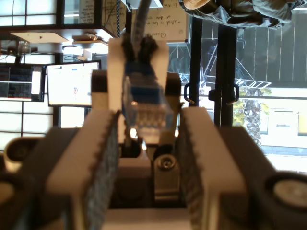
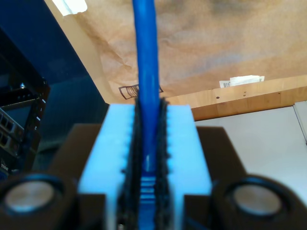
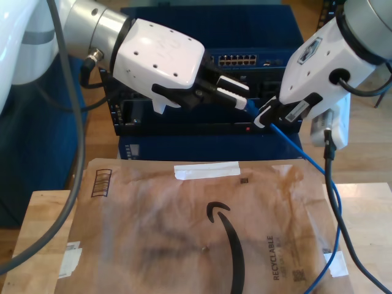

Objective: Grab the cable and plug it in

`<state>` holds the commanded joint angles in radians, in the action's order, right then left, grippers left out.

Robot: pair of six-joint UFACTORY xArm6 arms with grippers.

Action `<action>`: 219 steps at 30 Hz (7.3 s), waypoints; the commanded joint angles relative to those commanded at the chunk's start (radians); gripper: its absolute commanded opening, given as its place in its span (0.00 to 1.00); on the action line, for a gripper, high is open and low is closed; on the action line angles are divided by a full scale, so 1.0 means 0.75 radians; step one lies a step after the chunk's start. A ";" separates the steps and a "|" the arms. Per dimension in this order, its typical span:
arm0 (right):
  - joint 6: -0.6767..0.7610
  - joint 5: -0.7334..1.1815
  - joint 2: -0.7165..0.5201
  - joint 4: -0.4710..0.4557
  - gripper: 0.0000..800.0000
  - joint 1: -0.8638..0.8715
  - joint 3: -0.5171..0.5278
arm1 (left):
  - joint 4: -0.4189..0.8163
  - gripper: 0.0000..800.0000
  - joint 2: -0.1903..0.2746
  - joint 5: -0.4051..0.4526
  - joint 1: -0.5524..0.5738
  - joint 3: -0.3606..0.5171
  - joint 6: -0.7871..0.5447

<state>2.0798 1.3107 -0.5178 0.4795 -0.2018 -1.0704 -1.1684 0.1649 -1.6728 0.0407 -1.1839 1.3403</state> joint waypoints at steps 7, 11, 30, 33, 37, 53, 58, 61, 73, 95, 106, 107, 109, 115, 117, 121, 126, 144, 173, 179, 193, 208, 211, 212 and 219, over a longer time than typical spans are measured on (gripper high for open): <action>0.000 0.000 0.000 0.000 0.00 -0.002 0.004 | 0.055 0.21 0.000 0.000 0.000 -0.002 -0.010; 0.000 0.000 0.000 0.000 0.00 -0.004 0.006 | 0.053 0.20 0.000 -0.004 0.002 -0.002 -0.012; 0.000 -0.002 0.004 0.000 0.00 -0.008 0.006 | 0.053 0.06 0.000 -0.012 0.002 0.002 -0.014; 0.000 -0.002 0.006 0.002 0.00 -0.008 0.004 | 0.053 0.04 0.000 -0.010 0.002 0.004 -0.014; 0.000 -0.002 0.006 0.002 0.05 -0.008 0.004 | 0.053 0.01 0.000 -0.012 0.004 0.004 -0.014; -0.221 -0.008 -0.065 -0.002 1.00 -0.002 0.004 | 0.045 0.00 -0.076 -0.090 0.002 -0.039 0.074; -0.227 -0.008 -0.088 -0.004 1.00 0.000 -0.008 | 0.041 0.00 -0.127 -0.145 -0.029 -0.076 0.102; -0.229 -0.008 -0.096 -0.004 1.00 0.000 0.006 | 0.023 0.00 -0.149 -0.174 -0.037 -0.098 0.160; -0.413 -0.397 -0.301 0.000 1.00 -0.020 0.155 | -0.123 0.00 -0.239 -0.338 -0.123 -0.155 0.291; -0.712 -0.808 -0.520 0.000 0.99 -0.299 0.383 | -0.291 0.00 -0.370 -0.577 -0.164 -0.153 0.366; -0.757 -0.910 -0.528 0.000 0.98 -0.364 0.440 | -0.362 0.00 -0.407 -0.677 -0.190 -0.155 0.368; -0.757 -0.923 -0.540 -0.002 0.98 -0.385 0.442 | -0.370 0.00 -0.409 -0.683 -0.194 -0.153 0.368; -0.757 -0.982 -0.550 -0.002 0.99 -0.423 0.475 | -0.374 0.00 -0.417 -0.691 -0.198 -0.155 0.370; -0.761 -1.074 -0.565 -0.006 0.99 -0.477 0.520 | -0.417 0.00 -0.446 -0.745 -0.198 -0.153 0.430; -0.761 -1.121 -0.569 -0.008 0.99 -0.479 0.540 | -0.426 0.00 -0.444 -0.751 -0.200 -0.151 0.448; -0.763 -1.199 -0.589 -0.010 0.99 -0.505 0.597 | -0.440 0.00 -0.446 -0.788 -0.209 -0.151 0.462; -0.763 -1.279 -0.589 -0.010 0.99 -0.559 0.634 | -0.468 0.01 -0.448 -0.802 -0.209 -0.153 0.464; -0.761 -1.342 -0.587 -0.010 0.63 -0.571 0.667 | -0.475 0.01 -0.450 -0.847 -0.207 -0.153 0.483; -0.751 -1.389 -0.550 -0.008 0.44 -0.601 0.673 | -0.489 0.01 -0.450 -0.878 -0.207 -0.137 0.495; -0.751 -1.391 -0.550 -0.008 0.38 -0.601 0.673 | -0.489 0.01 -0.450 -0.878 -0.207 -0.141 0.495; -0.749 -1.422 -0.538 -0.006 0.18 -0.601 0.675 | -0.485 0.01 -0.450 -0.882 -0.203 -0.143 0.495; -0.734 -1.430 -0.538 -0.002 0.01 -0.612 0.681 | -0.491 0.74 -0.448 -0.888 -0.198 -0.121 0.499; -0.732 -1.430 -0.538 0.000 0.01 -0.614 0.681 | -0.487 0.88 -0.446 -0.886 -0.200 -0.129 0.505; -0.726 -1.430 -0.538 0.000 0.01 -0.614 0.679 | -0.487 0.89 -0.444 -0.878 -0.200 -0.133 0.509; -0.698 -1.428 -0.505 -0.004 0.01 -0.581 0.661 | -0.481 0.99 -0.395 -0.730 -0.260 -0.151 0.513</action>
<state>1.5566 0.2397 -0.8968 0.4764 -0.6375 -0.5748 -1.5290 -0.1312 -2.2206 -0.1542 -1.2975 1.7254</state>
